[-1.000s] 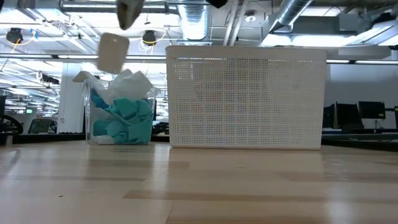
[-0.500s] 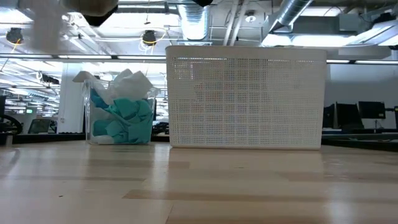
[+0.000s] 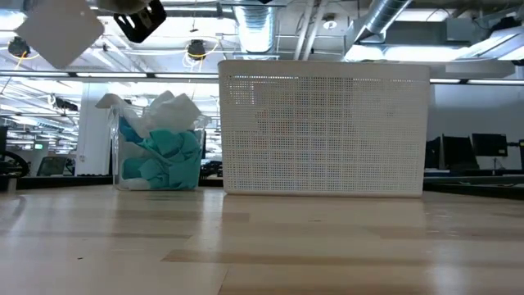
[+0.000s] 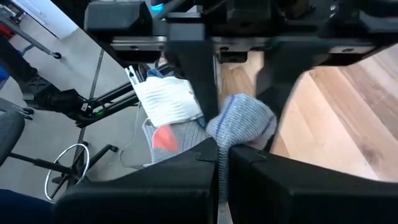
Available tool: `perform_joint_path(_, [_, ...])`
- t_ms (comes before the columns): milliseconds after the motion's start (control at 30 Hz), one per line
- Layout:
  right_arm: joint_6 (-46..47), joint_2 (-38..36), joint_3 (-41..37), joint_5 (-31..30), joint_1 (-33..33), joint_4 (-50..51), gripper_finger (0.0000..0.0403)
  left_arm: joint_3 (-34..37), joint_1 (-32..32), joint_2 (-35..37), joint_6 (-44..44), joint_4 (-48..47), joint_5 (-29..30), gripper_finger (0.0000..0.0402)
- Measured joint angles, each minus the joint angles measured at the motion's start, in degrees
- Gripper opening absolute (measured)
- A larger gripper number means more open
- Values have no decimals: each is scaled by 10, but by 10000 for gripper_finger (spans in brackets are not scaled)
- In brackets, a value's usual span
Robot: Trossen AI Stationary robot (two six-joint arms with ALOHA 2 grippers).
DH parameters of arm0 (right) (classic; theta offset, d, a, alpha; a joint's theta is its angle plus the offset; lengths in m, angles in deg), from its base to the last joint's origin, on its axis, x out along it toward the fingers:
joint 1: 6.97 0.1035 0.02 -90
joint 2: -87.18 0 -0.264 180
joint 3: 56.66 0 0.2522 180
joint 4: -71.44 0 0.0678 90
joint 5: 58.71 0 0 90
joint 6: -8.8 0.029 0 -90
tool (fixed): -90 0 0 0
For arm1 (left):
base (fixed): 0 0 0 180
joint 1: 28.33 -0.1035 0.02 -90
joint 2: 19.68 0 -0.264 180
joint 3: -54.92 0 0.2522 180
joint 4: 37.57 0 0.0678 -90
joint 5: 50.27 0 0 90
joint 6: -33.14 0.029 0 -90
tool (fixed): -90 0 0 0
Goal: Pick & Place Cloths
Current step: Put the gray sock into the transparent bin
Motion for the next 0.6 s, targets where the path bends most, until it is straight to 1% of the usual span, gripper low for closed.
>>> perform_joint_path(67, [-2, 0, 0, -1, 0, -1, 0, 0, 0, 0, 0, 3, 1, 41])
perform_joint_path(100, [-6, 0, 0, -1, 0, 0, 0, 0, 0, 0, -2, 4, 7, 22])
perform_joint_path(167, [-16, 0, 0, 0, 0, 0, 6, 0, 1, 0, -13, 4, 15, 13])
perform_joint_path(233, [-17, -4, 0, 19, -1, 3, 19, 0, 6, 11, -31, 2, 9, 5])
perform_joint_path(333, [-16, -25, 0, 78, -3, 8, 44, -5, 18, 38, -72, 3, -28, 2])
perform_joint_path(400, [-16, -47, 0, 104, 3, 21, 56, -7, 34, 66, -104, 3, -63, 1])
perform_joint_path(500, [-17, -76, 0, 120, 17, 31, 64, -10, 69, 107, -156, 0, -115, 1])
perform_joint_path(600, [-16, -107, 0, 117, 34, 45, 65, -10, 123, 144, -221, -15, -141, 1])
